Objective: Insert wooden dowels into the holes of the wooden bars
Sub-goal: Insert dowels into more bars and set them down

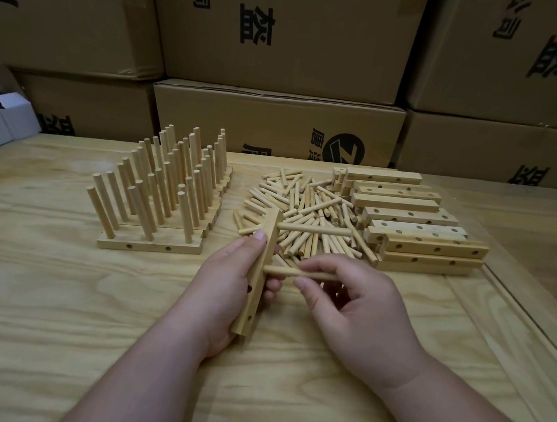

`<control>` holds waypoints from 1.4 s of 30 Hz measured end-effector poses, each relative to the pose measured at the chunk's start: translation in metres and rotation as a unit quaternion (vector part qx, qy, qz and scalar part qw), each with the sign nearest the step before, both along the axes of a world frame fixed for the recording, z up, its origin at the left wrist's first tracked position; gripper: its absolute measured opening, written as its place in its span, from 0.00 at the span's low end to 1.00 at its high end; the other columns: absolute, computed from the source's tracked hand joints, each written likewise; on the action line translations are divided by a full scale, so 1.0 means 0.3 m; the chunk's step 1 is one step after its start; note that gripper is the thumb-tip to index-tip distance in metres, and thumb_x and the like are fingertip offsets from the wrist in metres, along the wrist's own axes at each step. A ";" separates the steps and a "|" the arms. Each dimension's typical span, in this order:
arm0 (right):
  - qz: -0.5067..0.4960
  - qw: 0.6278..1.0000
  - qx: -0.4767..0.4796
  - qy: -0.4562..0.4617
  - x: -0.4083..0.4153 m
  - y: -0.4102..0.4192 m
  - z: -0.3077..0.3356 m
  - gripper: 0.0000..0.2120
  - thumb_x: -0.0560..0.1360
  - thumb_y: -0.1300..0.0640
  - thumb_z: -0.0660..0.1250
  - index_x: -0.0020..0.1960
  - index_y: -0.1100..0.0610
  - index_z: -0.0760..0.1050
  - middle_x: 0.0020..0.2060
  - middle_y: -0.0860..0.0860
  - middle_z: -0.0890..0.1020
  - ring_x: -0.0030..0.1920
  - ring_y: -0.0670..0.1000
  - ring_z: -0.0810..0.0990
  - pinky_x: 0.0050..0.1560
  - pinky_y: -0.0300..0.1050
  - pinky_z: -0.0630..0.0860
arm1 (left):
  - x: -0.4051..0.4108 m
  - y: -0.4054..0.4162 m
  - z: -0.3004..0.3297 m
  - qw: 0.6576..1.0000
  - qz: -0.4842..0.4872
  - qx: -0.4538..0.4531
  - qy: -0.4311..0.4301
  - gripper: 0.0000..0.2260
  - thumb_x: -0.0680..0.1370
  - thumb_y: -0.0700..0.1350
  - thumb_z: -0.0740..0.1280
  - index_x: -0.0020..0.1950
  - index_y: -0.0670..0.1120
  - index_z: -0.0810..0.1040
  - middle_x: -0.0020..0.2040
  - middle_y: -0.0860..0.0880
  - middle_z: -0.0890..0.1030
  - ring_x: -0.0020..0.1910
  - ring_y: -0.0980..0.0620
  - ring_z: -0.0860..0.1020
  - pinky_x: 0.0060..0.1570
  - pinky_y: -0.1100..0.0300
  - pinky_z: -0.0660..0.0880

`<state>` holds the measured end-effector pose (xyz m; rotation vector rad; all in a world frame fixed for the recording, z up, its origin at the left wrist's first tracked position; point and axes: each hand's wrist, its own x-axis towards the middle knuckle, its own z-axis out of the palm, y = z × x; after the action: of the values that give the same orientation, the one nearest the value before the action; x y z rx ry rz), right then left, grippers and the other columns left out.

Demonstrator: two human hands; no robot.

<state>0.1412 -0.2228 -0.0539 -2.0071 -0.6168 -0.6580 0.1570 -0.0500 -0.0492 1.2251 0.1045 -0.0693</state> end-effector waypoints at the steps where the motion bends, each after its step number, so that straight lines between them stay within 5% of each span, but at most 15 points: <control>1: -0.002 1.000 -0.008 0.002 0.002 -0.001 -0.001 0.07 0.74 0.56 0.74 0.52 0.50 0.83 0.43 0.42 0.84 0.43 0.46 0.82 0.42 0.44 0.78 | -0.001 -0.002 0.000 1.000 -0.001 -0.004 0.000 0.17 0.83 0.53 0.62 0.53 0.40 0.80 0.34 0.43 0.81 0.29 0.51 0.78 0.30 0.60 0.77; 9: 0.004 0.999 -0.040 0.006 0.005 -0.006 0.012 0.11 0.72 0.57 0.77 0.54 0.49 0.85 0.38 0.39 0.74 0.40 0.41 0.77 0.39 0.27 0.68 | -0.005 -0.007 0.008 0.999 -0.031 -0.016 -0.001 0.15 0.84 0.51 0.60 0.56 0.40 0.77 0.39 0.44 0.85 0.35 0.47 0.85 0.34 0.57 0.82; 16: -0.017 0.997 -0.078 0.016 -0.004 0.003 0.014 0.13 0.74 0.50 0.72 0.57 0.43 0.84 0.34 0.37 0.71 0.38 0.38 0.74 0.36 0.27 0.65 | -0.008 -0.007 0.003 0.999 -0.038 0.008 -0.012 0.15 0.85 0.51 0.59 0.54 0.41 0.78 0.41 0.44 0.87 0.37 0.46 0.86 0.36 0.56 0.82; 23: -0.027 0.996 -0.078 0.045 -0.008 0.004 0.011 0.06 0.75 0.47 0.70 0.46 0.44 0.86 0.35 0.34 0.79 0.42 0.39 0.80 0.42 0.33 0.73 | -0.007 -0.012 -0.002 0.997 -0.066 0.021 -0.039 0.16 0.86 0.53 0.54 0.60 0.42 0.73 0.48 0.42 0.87 0.45 0.44 0.87 0.41 0.57 0.82; 28: -0.030 0.995 -0.089 0.034 -0.013 0.007 0.016 0.07 0.76 0.49 0.69 0.43 0.45 0.86 0.35 0.23 0.75 0.41 0.32 0.77 0.41 0.25 0.69 | -0.008 -0.016 -0.009 0.994 -0.076 0.060 -0.059 0.16 0.86 0.53 0.54 0.60 0.43 0.72 0.50 0.44 0.87 0.48 0.43 0.86 0.45 0.55 0.83; 33: -0.004 0.996 -0.034 0.080 -0.002 0.005 0.010 0.07 0.73 0.50 0.75 0.50 0.45 0.85 0.46 0.37 0.84 0.51 0.38 0.81 0.53 0.36 0.77 | -0.011 -0.016 -0.020 0.992 -0.065 0.086 -0.061 0.15 0.84 0.53 0.58 0.57 0.44 0.78 0.48 0.47 0.87 0.48 0.48 0.86 0.43 0.58 0.81; 36: -0.017 0.994 -0.078 0.070 0.001 0.009 0.010 0.08 0.72 0.55 0.76 0.49 0.45 0.85 0.44 0.34 0.81 0.50 0.35 0.79 0.50 0.25 0.70 | -0.010 -0.015 -0.016 0.992 -0.077 0.076 -0.063 0.16 0.86 0.52 0.56 0.60 0.44 0.78 0.51 0.47 0.87 0.49 0.48 0.86 0.44 0.58 0.82; 42: -0.027 0.995 -0.078 0.059 -0.007 0.010 0.011 0.07 0.73 0.55 0.75 0.49 0.46 0.86 0.38 0.28 0.78 0.47 0.32 0.78 0.48 0.23 0.68 | -0.012 -0.017 -0.014 0.988 -0.086 0.096 -0.084 0.16 0.86 0.53 0.54 0.62 0.44 0.75 0.53 0.48 0.87 0.50 0.49 0.86 0.44 0.59 0.82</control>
<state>0.1391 -0.2198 -0.0506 -2.1976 -0.5588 -0.5318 0.1533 -0.0552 -0.0534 1.4249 -0.1446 -0.1087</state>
